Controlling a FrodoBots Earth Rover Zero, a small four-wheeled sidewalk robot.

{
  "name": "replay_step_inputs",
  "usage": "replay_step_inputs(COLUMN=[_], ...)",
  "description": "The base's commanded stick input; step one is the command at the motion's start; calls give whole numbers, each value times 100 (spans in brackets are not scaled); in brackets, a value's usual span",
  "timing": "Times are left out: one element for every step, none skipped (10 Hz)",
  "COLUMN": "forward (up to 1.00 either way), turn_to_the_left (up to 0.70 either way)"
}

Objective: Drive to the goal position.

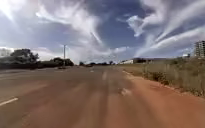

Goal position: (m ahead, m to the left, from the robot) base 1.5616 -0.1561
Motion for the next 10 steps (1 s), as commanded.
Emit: replay_step_inputs(forward=[100,100,100,100,100,100,100,100,100,100], turn_to_the_left=[-36,-34,-32,-30,-28,-26,-24,0,0,0])
